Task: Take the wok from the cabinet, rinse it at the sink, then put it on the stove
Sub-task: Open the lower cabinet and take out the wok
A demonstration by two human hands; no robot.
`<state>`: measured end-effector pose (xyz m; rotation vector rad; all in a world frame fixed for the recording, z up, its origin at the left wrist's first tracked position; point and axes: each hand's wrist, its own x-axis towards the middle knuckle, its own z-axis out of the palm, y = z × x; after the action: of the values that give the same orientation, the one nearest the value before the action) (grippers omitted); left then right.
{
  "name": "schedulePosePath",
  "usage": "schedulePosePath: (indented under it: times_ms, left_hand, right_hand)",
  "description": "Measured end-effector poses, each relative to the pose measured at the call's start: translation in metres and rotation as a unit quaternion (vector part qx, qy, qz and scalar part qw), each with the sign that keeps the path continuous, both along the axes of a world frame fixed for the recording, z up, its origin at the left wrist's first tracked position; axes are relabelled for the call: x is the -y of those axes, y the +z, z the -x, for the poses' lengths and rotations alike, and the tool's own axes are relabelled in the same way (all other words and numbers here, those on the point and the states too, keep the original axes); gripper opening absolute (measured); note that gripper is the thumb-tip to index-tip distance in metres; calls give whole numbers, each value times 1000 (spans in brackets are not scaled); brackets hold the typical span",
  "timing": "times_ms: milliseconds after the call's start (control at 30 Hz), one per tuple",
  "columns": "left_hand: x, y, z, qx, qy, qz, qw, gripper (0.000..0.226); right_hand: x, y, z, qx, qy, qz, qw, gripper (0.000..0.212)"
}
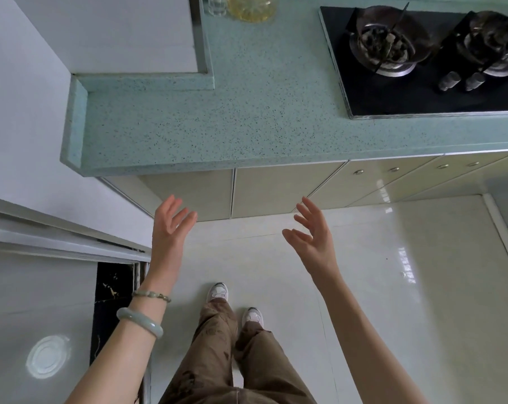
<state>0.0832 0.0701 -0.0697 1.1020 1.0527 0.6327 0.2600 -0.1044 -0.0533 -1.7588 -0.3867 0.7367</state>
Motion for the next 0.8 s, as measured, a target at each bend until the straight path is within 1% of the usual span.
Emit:
schedulePosePath:
  times_ms: [133,167,233,267,367,433,533,600,700,733,800]
  left_hand:
    - [-37,-41,-21,65,32,100,992,47]
    - [-46,-53,-27,74,31,117,990,46]
    - [-60,-77,-36,76,10,119,990,47]
    - [-65,-90,-38,67,-7,100,993,47]
    - [-71,-131,-46,12,-73,-5,997,48]
    - [-73,-163,-53,8,-106,-39,994,48]
    - [-76,-207,-66,17,-113,-93,989,45]
    - [-76,-234,-74,11,-115,-160,980,45]
    - [-79,-269,-83,-17,-124,-301,945,50]
    - [-81,-280,-83,-37,-118,-346,930,50]
    - [-84,-298,-82,-90,-95,-439,889,51]
  right_hand:
    - [-26,-38,-3,13,9,-1,1000,68]
    - [-33,-50,-4,18,11,-3,1000,69]
    - [-47,-76,-7,26,15,-10,999,69]
    - [-52,-90,-9,29,18,-19,999,69]
    - [-64,-135,-18,40,20,-45,998,68]
    - [-68,-169,-23,51,20,-65,996,68]
    - [-78,-219,-37,86,37,-104,990,68]
    - [-86,-248,-45,121,50,-131,983,67]
    - [-103,-285,-58,186,76,-168,965,67]
    - [-109,-296,-62,205,84,-177,959,68]
    - [-117,-315,-69,242,93,-188,947,69]
